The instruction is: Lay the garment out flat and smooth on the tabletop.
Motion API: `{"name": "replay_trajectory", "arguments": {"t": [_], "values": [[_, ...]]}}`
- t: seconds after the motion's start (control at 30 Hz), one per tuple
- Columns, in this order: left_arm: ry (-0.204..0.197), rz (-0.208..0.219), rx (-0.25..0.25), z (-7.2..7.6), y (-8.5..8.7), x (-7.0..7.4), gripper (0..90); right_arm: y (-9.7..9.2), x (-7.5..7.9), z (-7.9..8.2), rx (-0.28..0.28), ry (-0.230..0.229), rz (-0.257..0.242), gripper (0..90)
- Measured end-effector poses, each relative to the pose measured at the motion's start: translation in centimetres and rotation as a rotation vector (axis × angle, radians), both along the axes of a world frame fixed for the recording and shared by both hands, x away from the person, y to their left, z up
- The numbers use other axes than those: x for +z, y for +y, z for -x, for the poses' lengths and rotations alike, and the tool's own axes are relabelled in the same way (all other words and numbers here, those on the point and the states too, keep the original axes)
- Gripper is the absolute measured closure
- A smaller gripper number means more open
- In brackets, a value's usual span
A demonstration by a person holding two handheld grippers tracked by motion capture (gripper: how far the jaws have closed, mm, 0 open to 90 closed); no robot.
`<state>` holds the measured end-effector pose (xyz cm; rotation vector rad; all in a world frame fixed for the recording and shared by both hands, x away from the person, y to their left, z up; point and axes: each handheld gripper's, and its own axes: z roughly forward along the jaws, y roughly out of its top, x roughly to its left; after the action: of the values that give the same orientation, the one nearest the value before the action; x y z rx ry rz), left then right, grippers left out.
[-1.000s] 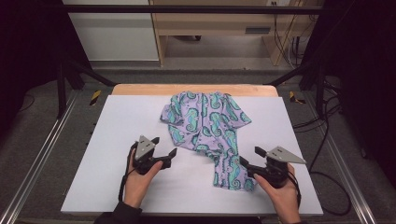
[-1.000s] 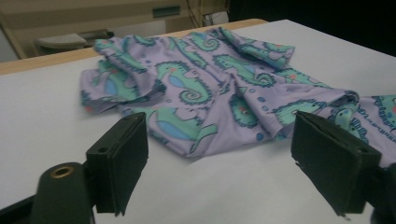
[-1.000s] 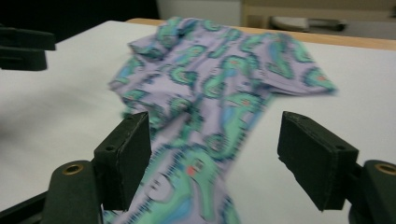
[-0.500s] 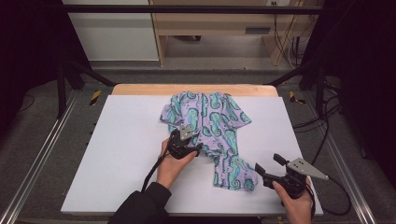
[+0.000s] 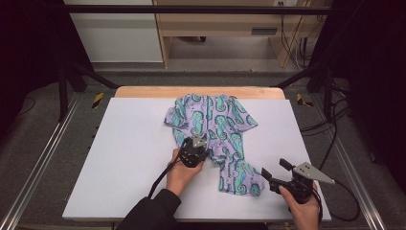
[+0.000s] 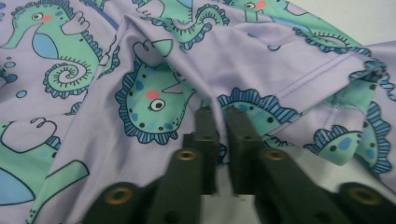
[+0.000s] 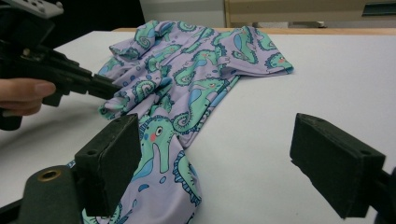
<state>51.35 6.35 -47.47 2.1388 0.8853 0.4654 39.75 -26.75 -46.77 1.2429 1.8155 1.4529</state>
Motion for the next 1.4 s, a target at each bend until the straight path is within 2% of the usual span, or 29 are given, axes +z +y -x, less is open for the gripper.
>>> {"name": "replay_trajectory", "arguments": {"t": [0.13, 0.27, 0.4, 0.57, 0.7, 0.8, 0.9, 0.97, 1.03, 1.07, 1.17, 1.2, 1.3, 1.4], "values": [[-0.031, 0.016, -0.019, 1.4, 0.7, 1.1, 86.7, 0.2, -0.1, 0.0, 0.005, 0.002, 0.012, 16.4], [-0.047, 0.026, -0.046, 3.6, 2.1, 2.2, 86.7, 0.4, -0.2, 0.0, 0.016, 0.009, 0.021, 16.4], [-0.052, 0.035, -0.059, 6.4, 4.5, 3.0, 86.6, 0.7, -0.3, 0.0, 0.021, 0.011, 0.034, 16.2], [-0.033, 0.043, -0.057, 9.1, 7.6, 3.0, 86.5, 1.0, -0.4, 0.0, 0.026, 0.018, 0.041, 16.1], [-0.038, 0.052, -0.045, 10.9, 10.2, 3.6, 86.5, 1.5, -0.4, 0.0, 0.041, 0.019, 0.052, 16.2], [-0.036, 0.075, -0.041, 12.1, 12.0, 4.5, 86.4, 1.9, -0.4, 0.0, 0.053, 0.021, 0.059, 16.3], [-0.029, 0.118, -0.044, 13.0, 13.3, 5.2, 86.4, 2.5, -0.4, 0.0, 0.068, 0.02, 0.069, 16.2], [-0.032, 0.117, -0.034, 13.0, 13.9, 5.3, 86.3, 2.7, -0.5, 0.0, 0.075, 0.019, 0.077, 16.3], [-0.024, 0.095, -0.018, 12.3, 14.1, 4.8, 85.8, 2.9, -0.5, 0.0, 0.08, 0.022, 0.085, 16.3], [-0.022, 0.083, -0.008, 11.7, 14.0, 4.4, 85.8, 3.0, -0.6, 0.0, 0.082, 0.026, 0.089, 16.2], [-0.042, 0.001, 0.024, 9.8, 13.2, 3.2, 85.6, 3.1, -0.8, -0.1, 0.084, 0.034, 0.096, 16.2], [-0.042, -0.013, 0.032, 9.0, 12.9, 2.7, 85.6, 3.1, -0.8, -0.1, 0.084, 0.035, 0.097, 16.2], [-0.03, -0.049, 0.061, 7.1, 12.4, 1.3, 85.7, 3.1, -0.8, -0.1, 0.085, 0.036, 0.097, 16.3], [-0.007, -0.056, 0.077, 5.8, 12.0, 0.2, 85.5, 3.1, -0.9, -0.2, 0.088, 0.04, 0.098, 16.3]]}}
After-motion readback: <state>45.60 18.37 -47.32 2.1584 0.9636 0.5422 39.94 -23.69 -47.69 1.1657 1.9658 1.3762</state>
